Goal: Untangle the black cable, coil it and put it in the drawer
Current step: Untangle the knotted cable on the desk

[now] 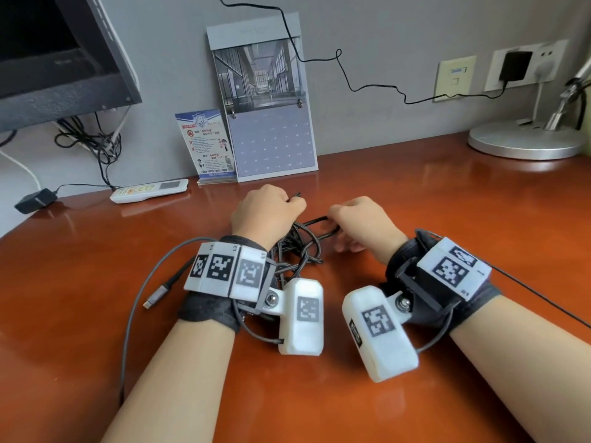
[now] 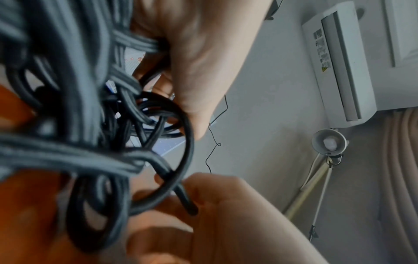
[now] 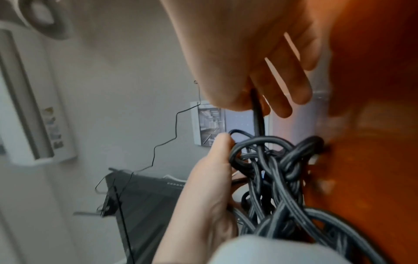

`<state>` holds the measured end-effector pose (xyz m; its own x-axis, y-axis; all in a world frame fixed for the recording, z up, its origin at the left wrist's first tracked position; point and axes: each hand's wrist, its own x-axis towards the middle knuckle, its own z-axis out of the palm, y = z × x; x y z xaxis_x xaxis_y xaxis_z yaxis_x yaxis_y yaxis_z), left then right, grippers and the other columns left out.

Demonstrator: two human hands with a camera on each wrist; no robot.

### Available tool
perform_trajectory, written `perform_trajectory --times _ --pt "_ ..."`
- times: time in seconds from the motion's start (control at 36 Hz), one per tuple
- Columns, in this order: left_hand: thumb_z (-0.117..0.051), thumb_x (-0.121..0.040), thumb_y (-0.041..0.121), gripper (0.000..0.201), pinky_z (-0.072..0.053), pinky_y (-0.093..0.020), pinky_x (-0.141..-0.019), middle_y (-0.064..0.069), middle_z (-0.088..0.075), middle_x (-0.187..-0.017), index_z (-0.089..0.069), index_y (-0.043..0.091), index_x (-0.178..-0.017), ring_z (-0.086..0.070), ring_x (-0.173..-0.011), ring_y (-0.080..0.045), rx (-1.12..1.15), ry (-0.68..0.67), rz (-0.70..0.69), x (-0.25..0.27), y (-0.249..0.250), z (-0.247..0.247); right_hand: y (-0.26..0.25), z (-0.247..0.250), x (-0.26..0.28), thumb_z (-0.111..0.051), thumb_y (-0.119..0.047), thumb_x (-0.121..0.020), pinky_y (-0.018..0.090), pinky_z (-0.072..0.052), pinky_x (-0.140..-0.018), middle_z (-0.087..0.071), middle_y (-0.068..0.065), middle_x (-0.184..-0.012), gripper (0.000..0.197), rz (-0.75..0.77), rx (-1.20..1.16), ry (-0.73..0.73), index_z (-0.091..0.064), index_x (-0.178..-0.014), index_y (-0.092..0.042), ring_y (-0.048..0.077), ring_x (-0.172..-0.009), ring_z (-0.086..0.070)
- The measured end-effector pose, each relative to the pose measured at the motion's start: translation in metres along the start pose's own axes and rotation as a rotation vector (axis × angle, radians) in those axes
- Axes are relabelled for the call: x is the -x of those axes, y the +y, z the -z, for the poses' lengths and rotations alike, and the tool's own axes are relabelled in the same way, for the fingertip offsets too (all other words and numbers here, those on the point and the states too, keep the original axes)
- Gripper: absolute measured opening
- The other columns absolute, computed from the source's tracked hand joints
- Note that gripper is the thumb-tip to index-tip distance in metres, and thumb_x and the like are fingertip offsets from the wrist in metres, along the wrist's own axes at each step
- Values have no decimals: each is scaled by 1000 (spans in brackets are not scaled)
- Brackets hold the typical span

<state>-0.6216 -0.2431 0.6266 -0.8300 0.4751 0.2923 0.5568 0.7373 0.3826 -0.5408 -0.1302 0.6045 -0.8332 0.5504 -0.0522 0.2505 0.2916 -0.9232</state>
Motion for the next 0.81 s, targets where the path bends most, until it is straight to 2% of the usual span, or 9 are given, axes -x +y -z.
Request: perform_trajectory --times 0.08,0.22,0.31,0.39,0.44,0.53,0.61,0.69,0.81 --pt "-49 -86 34 43 -24 -27 -51 0 -38 -52 -34 13 -52 -41 -57 -22 -5 -2 13 1 0 0 -2 -6 2 -49 -11 -89 18 -39 -39 -69 7 -75 23 118 148 -110 -65 -103 -19 9 -42 -55" --pt "-51 -84 36 42 -26 -26 -52 1 -40 -53 -34 14 -52 -42 -57 -21 4 -35 29 3 0 3 -2 -1 0 -67 -27 -85 21 -50 -53 -62 -4 -57 13 240 349 2 -71 -77 -17 2 -33 -48" --pt "-50 -87 35 45 -25 -25 -53 2 -36 -53 -31 15 -52 -38 -54 -18 7 -27 36 2 -3 5 -4 15 -4 -58 -21 -84 30 -56 -72 -62 0 -51 17 195 504 80 -69 -76 -11 13 -51 -63" --pt "-50 -88 35 45 -26 -24 -53 1 -38 -54 -32 15 -52 -39 -54 -17 11 -11 46 -1 -7 6 -6 30 -2 -43 -9 -80 27 -53 -64 -68 3 -57 25 69 586 7 -66 -74 -5 14 -53 -66" --pt "-50 -88 35 45 -26 -24 -53 1 -38 -53 -33 15 -52 -40 -55 -18 6 -13 39 -1 -7 4 -5 31 -1 -40 -7 -79 27 -51 -66 -72 3 -71 28 46 641 -89 -67 -82 -5 15 -67 -67" --pt "-50 -88 34 45 -30 -26 -57 1 -38 -52 -33 14 -52 -43 -58 -23 13 -10 18 -1 -7 2 -4 24 -2 -39 1 -82 25 -44 -78 -62 2 -118 46 222 674 -173 -57 -121 -15 18 -100 -57" --pt "-50 -87 35 44 -31 -27 -58 1 -39 -52 -33 13 -52 -43 -60 -24 20 -1 2 0 -8 1 -4 15 0 -41 4 -87 14 -36 -79 -59 -5 -127 55 368 623 -286 -51 -134 -21 8 -98 -50" --pt "-52 -86 36 44 -34 -28 -61 1 -39 -53 -35 13 -52 -44 -62 -24 61 -7 -20 0 -9 1 0 10 -2 -59 -17 -91 9 -33 -76 -64 -9 -114 36 384 594 -331 -59 -128 -22 -1 -83 -48" --pt "-56 -84 31 42 -27 -28 -54 3 -34 -50 -36 17 -51 -36 -55 -17 185 -79 -57 2 -10 2 -1 6 -2 -68 -37 -84 23 -45 -73 -61 -9 -77 15 358 569 -215 -73 -86 -23 11 -77 -58"
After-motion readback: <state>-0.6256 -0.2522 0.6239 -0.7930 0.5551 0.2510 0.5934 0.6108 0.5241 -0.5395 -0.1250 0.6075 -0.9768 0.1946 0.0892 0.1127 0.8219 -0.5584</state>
